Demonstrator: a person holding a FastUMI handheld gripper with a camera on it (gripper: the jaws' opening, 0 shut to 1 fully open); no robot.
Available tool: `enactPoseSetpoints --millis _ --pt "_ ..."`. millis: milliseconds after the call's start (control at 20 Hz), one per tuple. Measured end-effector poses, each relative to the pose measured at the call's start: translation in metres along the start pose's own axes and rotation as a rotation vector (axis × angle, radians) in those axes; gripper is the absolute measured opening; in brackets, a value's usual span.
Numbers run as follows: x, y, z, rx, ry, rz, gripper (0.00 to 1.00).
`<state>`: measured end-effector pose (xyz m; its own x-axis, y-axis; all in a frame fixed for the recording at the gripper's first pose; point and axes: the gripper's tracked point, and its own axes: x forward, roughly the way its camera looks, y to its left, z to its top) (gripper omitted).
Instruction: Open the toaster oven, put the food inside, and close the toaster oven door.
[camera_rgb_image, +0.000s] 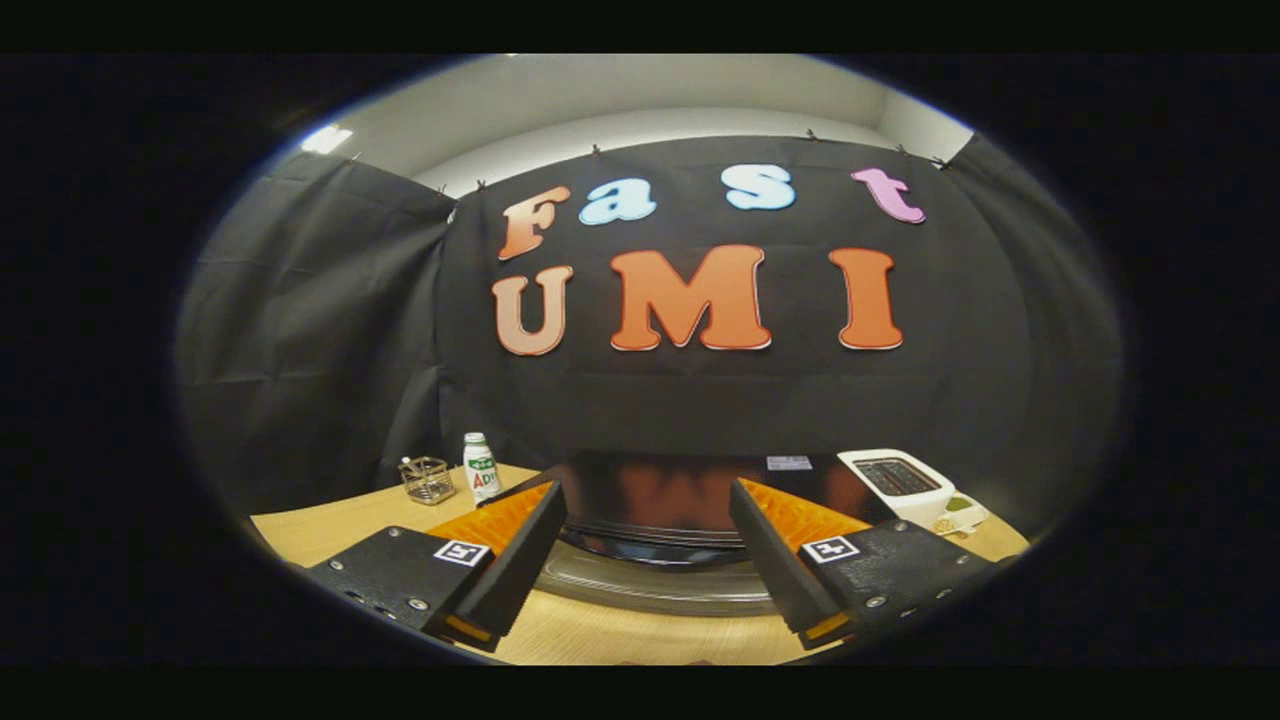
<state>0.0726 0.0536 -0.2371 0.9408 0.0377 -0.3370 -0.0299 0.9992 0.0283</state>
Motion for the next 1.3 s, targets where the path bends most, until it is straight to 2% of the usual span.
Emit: enactPoseSetpoints --millis 200,550,750,1000,1300 --pt "0.013 0.003 -0.026 0.008 0.062 -0.005 0.98" --pt "0.027 -0.004 -0.041 -0.001 0.090 -0.038 0.98" --pt "0.030 -0.002 -0.041 -0.032 0.054 -0.048 0.98" --pt "0.024 0.001 -0.042 -0.013 0.008 -0.032 0.96" --pt "-0.004 0.009 -0.047 -0.005 -0.018 0.008 0.90"
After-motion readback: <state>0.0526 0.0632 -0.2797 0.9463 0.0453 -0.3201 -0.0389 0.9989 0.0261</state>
